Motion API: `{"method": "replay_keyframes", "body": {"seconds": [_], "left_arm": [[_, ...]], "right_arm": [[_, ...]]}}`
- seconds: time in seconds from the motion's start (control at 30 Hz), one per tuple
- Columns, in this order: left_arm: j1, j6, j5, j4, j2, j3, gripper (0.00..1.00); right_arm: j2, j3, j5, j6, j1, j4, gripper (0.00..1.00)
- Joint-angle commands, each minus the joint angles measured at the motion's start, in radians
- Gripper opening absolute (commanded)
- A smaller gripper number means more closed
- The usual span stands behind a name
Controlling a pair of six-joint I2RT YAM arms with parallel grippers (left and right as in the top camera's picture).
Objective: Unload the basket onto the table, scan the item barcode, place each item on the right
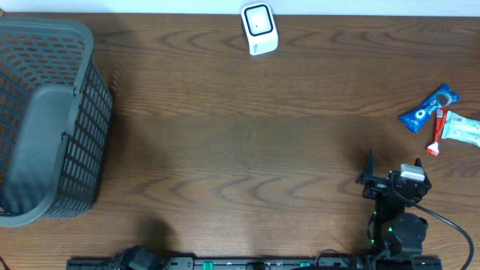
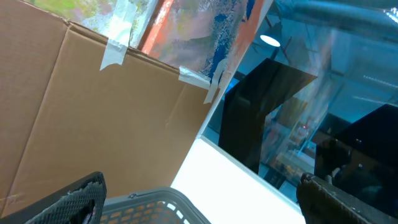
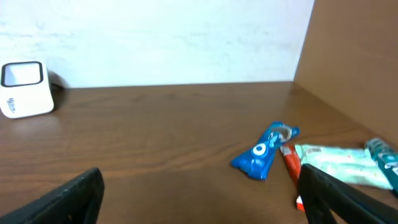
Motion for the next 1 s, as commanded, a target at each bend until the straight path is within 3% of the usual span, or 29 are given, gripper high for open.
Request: {"method": "replay_keyframes", "body": {"seconds": [0.0, 0.43, 0.97], "left_arm": [[0.003, -0.009, -0.002, 0.004, -0.009, 0.001, 0.98], [0.003, -0.009, -0.002, 0.004, -0.009, 0.001, 0.98], [0.003, -0.009, -0.002, 0.004, -0.009, 0.001, 0.98]], "right_arm": [[-0.006, -0.032, -0.012, -0.005, 0.008, 0.032, 0.99], [-0.006, -0.035, -0.103, -0.159, 0.008, 0.035, 0.99], [-0.006, -0.035, -0.11, -0.158, 0.008, 0.029, 0.99]]}}
